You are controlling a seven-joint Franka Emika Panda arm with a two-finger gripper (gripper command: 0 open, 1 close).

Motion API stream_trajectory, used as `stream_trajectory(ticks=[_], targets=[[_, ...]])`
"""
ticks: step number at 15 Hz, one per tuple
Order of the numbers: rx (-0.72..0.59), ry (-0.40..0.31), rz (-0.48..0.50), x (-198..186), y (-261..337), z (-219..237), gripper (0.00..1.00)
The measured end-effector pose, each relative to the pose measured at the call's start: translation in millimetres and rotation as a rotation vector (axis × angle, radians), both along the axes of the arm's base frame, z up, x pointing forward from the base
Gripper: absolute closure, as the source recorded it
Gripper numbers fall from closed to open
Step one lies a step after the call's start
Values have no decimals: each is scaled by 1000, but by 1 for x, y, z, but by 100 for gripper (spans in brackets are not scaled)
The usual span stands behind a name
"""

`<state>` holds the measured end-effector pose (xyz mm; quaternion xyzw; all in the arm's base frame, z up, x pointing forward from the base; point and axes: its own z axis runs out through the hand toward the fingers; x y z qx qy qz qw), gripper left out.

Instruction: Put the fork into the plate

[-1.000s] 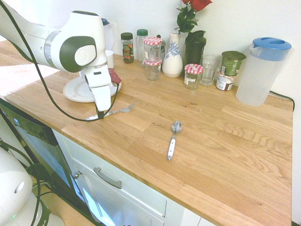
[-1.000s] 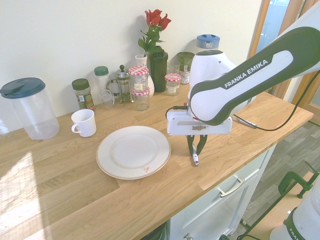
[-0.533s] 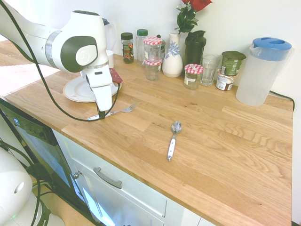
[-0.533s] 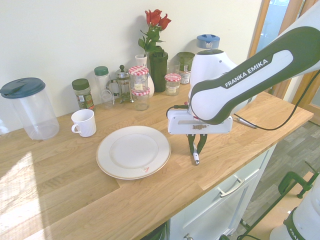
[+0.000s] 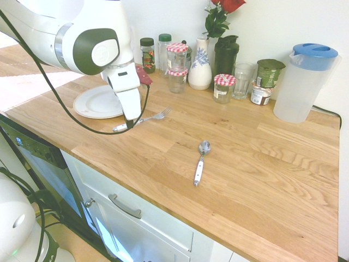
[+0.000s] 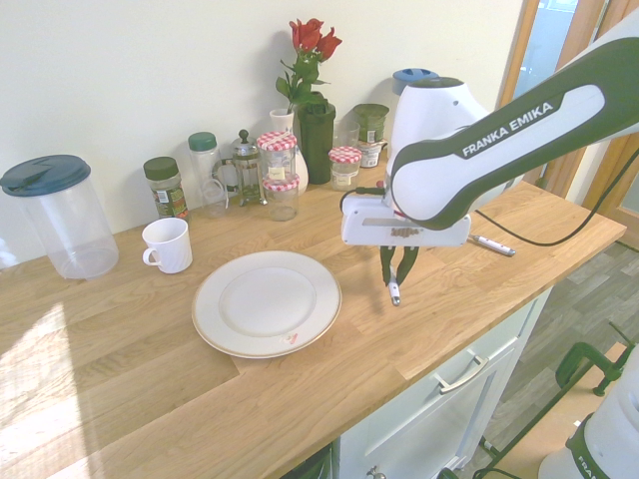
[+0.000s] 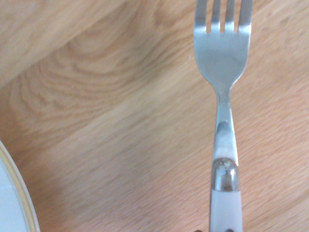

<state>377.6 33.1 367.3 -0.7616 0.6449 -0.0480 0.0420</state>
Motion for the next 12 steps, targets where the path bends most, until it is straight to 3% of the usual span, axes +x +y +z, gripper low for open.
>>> stream_trajectory(ticks=[5, 12], targets=[[-10, -66, 122, 17, 53, 28, 100], [36, -49, 236, 58, 154, 8, 100]])
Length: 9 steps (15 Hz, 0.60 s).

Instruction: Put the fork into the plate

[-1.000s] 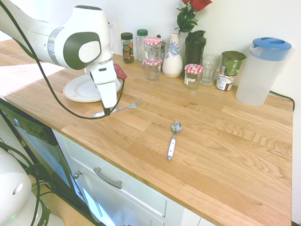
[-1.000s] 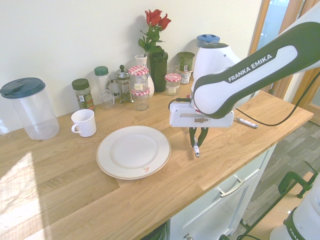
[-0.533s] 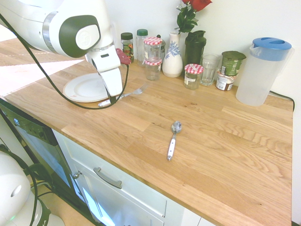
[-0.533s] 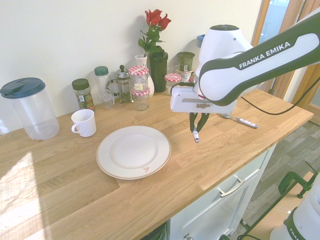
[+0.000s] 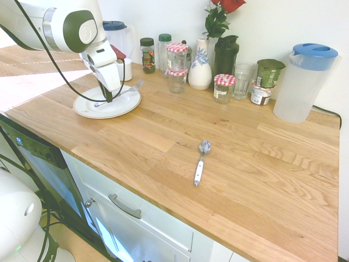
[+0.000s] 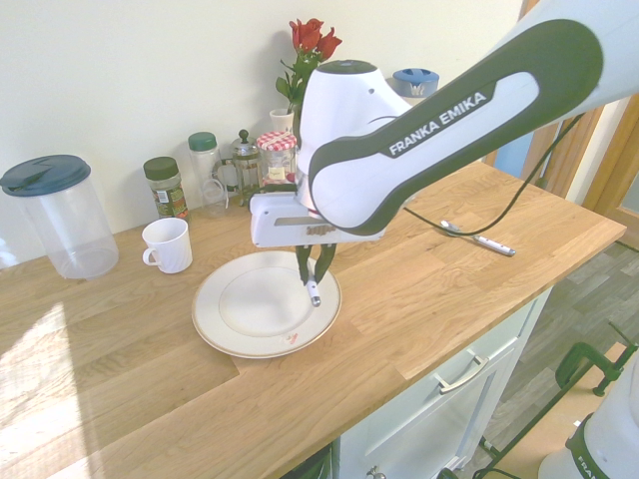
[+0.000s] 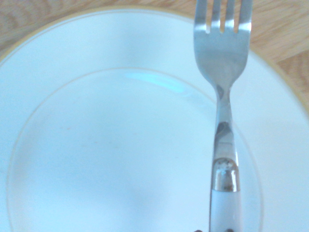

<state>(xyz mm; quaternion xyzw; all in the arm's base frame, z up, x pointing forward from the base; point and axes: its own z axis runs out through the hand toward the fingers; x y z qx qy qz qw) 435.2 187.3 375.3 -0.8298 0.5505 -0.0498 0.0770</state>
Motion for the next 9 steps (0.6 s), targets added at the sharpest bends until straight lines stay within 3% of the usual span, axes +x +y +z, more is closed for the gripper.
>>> stream_trajectory(ticks=[9], targets=[[9, 48, 75, -6, 40, -23, 100]])
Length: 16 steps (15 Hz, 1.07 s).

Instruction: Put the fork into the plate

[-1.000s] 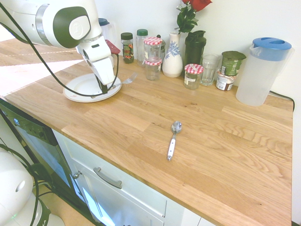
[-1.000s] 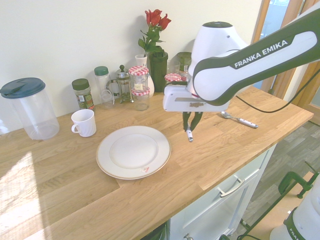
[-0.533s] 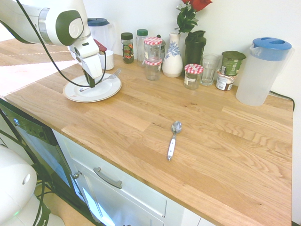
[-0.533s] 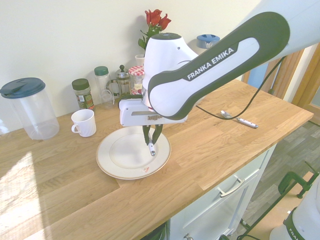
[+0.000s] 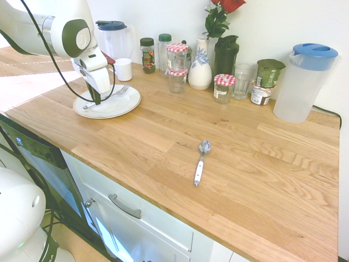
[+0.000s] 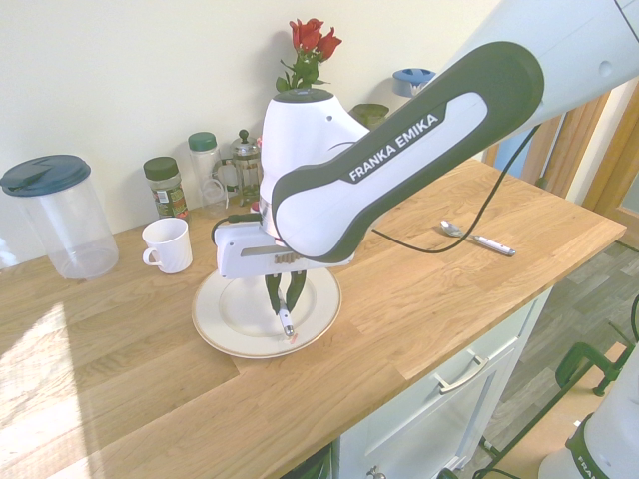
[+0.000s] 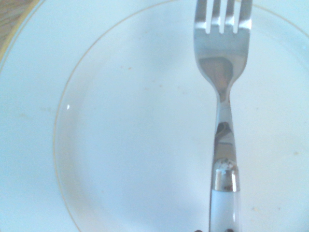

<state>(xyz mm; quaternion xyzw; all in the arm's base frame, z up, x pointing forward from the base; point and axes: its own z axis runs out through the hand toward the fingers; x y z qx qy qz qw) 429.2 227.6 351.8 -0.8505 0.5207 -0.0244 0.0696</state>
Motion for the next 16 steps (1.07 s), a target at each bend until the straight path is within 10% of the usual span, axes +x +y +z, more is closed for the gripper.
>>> stream_trajectory(ticks=[5, 6, 16], targets=[[-4, 16, 2, -2, 1, -8, 100], [-7, 17, 6, -3, 2, -9, 0], [-17, 13, 0, -1, -1, -9, 0]])
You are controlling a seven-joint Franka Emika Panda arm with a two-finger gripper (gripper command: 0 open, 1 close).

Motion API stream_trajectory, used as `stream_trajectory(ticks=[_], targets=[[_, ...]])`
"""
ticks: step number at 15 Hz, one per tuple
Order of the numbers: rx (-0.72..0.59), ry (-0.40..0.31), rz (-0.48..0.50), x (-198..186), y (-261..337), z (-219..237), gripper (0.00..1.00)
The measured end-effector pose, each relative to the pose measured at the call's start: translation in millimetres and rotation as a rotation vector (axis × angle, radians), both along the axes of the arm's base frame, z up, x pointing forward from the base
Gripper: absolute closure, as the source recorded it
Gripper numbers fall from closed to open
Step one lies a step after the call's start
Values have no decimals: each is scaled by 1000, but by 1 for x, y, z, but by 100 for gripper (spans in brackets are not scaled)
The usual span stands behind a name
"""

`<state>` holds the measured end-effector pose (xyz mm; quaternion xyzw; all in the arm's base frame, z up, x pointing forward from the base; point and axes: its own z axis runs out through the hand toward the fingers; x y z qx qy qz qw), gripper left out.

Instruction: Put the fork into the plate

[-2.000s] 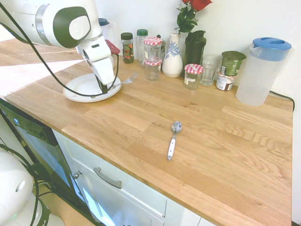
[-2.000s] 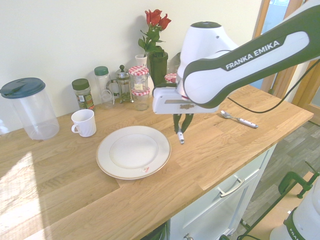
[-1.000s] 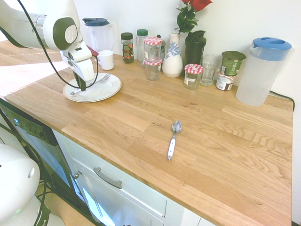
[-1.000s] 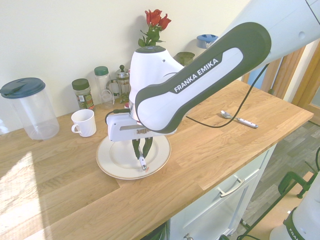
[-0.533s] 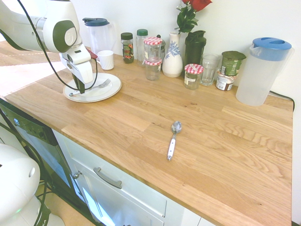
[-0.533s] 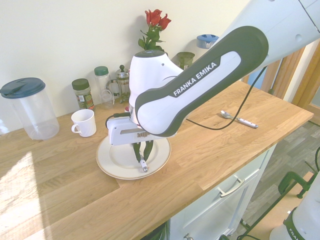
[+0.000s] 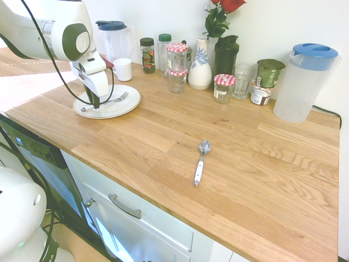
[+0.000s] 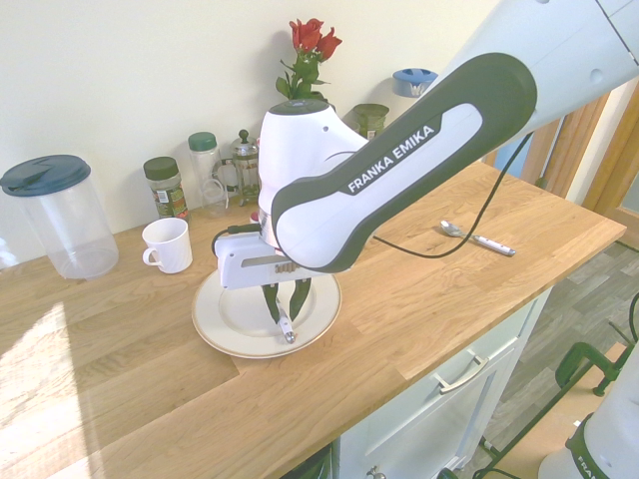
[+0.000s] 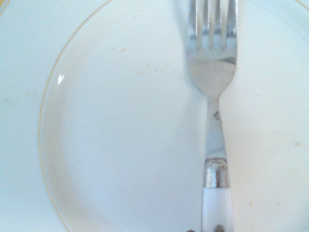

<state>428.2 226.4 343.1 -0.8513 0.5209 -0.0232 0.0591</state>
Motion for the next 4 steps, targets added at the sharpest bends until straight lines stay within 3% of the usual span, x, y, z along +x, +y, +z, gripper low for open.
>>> stream_trajectory(ticks=[4], targets=[[21, -45, -30, 12, -11, 9, 0]])
